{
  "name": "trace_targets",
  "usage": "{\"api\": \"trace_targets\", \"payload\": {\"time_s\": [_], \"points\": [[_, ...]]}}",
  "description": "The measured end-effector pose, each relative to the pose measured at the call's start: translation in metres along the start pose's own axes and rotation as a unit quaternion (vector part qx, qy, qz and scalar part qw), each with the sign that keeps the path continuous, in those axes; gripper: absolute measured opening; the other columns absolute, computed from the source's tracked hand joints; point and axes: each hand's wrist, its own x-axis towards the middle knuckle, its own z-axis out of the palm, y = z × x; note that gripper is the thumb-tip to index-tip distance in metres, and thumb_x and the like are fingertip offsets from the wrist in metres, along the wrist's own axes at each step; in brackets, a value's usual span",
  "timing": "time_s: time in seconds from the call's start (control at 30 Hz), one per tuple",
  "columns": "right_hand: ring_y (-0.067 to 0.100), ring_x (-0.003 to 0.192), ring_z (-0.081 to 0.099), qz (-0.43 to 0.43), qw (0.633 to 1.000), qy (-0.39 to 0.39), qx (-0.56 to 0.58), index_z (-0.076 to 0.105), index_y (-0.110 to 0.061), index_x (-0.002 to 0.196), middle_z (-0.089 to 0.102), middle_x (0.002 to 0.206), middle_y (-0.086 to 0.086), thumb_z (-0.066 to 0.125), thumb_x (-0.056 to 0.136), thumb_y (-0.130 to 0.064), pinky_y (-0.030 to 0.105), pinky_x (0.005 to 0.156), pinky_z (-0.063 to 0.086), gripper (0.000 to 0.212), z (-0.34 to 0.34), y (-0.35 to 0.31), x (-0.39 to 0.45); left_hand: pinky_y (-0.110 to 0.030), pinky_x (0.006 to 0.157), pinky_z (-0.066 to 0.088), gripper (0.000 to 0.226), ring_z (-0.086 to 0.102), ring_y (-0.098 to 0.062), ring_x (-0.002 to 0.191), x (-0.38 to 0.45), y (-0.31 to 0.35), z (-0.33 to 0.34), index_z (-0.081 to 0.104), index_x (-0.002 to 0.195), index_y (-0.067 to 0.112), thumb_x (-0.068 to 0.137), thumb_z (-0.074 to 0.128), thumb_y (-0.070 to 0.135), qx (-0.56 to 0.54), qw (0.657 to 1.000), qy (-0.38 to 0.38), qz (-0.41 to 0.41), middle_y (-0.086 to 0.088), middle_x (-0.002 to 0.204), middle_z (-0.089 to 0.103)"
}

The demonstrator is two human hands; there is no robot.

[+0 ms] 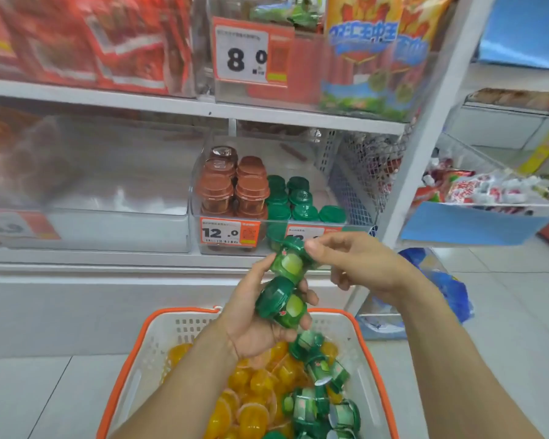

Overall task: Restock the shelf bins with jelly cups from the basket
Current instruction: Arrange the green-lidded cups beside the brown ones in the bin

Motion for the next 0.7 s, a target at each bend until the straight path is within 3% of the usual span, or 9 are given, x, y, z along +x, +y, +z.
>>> {"api": "trace_targets", "payload": {"time_s": [0.07, 0.2, 0.3, 0.4, 0.5, 0.6, 0.7], "points": [[0.012, 0.069, 0.060, -0.034, 0.997, -0.062, -0.002, 0.074, -0.019, 0.109, 0.072, 0.091, -0.001, 0.071, 0.074, -0.051, 0.028, 0.063, 0.046, 0.048, -0.017, -0.016, 0.000, -0.020, 0.041, 0.036, 0.060, 0.062, -0.025, 0.056, -0.002, 0.010, 0.009, 0.067, 0.079, 0.012, 0.086, 0.042, 0.066, 0.026, 0.999, -0.027, -0.001, -0.008, 0.083, 0.064], [0.017, 0.074, 0.055, -0.097, 0.991, -0.087, -0.014, 0.075, -0.016, 0.111, 0.069, 0.093, 0.014, 0.076, 0.082, -0.045, 0.031, 0.068, 0.046, 0.042, -0.041, -0.041, 0.011, -0.021, 0.038, 0.041, 0.060, 0.064, -0.027, 0.060, -0.001, 0.032, 0.025, 0.065, 0.090, 0.010, 0.091, 0.040, 0.064, 0.083, 0.993, -0.081, 0.011, -0.011, 0.087, 0.064], [0.024, 0.079, 0.059, -0.129, 0.990, -0.046, -0.042, 0.078, -0.015, 0.102, 0.068, 0.102, 0.028, 0.077, 0.075, -0.051, 0.033, 0.073, 0.051, 0.045, -0.051, -0.049, 0.022, -0.020, 0.036, 0.040, 0.060, 0.062, -0.026, 0.058, 0.004, 0.049, 0.038, 0.067, 0.089, 0.009, 0.093, 0.037, 0.062, 0.104, 0.993, -0.060, 0.021, -0.012, 0.082, 0.062], [0.025, 0.070, 0.061, -0.143, 0.988, 0.026, -0.056, 0.078, -0.013, 0.093, 0.066, 0.094, 0.032, 0.079, 0.080, -0.038, 0.038, 0.069, 0.056, 0.028, -0.060, -0.054, 0.038, -0.019, 0.037, 0.037, 0.057, 0.060, -0.027, 0.058, 0.011, 0.066, 0.048, 0.065, 0.089, 0.007, 0.092, 0.040, 0.058, 0.134, 0.990, 0.000, 0.034, -0.013, 0.080, 0.062], [0.016, 0.059, 0.064, -0.161, 0.975, 0.103, -0.112, 0.074, -0.013, 0.093, 0.071, 0.076, 0.014, 0.074, 0.087, -0.033, 0.039, 0.064, 0.056, 0.021, -0.066, -0.051, 0.059, -0.020, 0.043, 0.038, 0.046, 0.062, -0.030, 0.061, 0.016, 0.083, 0.050, 0.061, 0.097, 0.007, 0.094, 0.042, 0.049, 0.191, 0.977, 0.094, 0.015, -0.017, 0.082, 0.065], [-0.004, 0.063, 0.058, -0.178, 0.938, 0.141, -0.262, 0.068, -0.020, 0.104, 0.065, 0.080, -0.013, 0.071, 0.088, -0.041, 0.014, 0.063, 0.043, 0.026, -0.070, -0.039, 0.084, -0.025, 0.050, 0.039, 0.039, 0.064, -0.032, 0.063, 0.014, 0.098, 0.039, 0.058, 0.110, 0.007, 0.095, 0.043, 0.040, 0.267, 0.950, 0.161, -0.016, -0.018, 0.083, 0.067], [0.008, 0.080, 0.057, -0.176, 0.902, 0.153, -0.364, 0.062, -0.017, 0.122, 0.057, 0.086, -0.015, 0.062, 0.095, -0.041, 0.019, 0.070, 0.038, 0.036, -0.077, -0.025, 0.110, -0.025, 0.051, 0.041, 0.046, 0.065, -0.032, 0.063, 0.013, 0.106, 0.024, 0.057, 0.125, 0.005, 0.096, 0.043, 0.037, 0.272, 0.946, 0.176, -0.028, -0.017, 0.083, 0.069]]}}
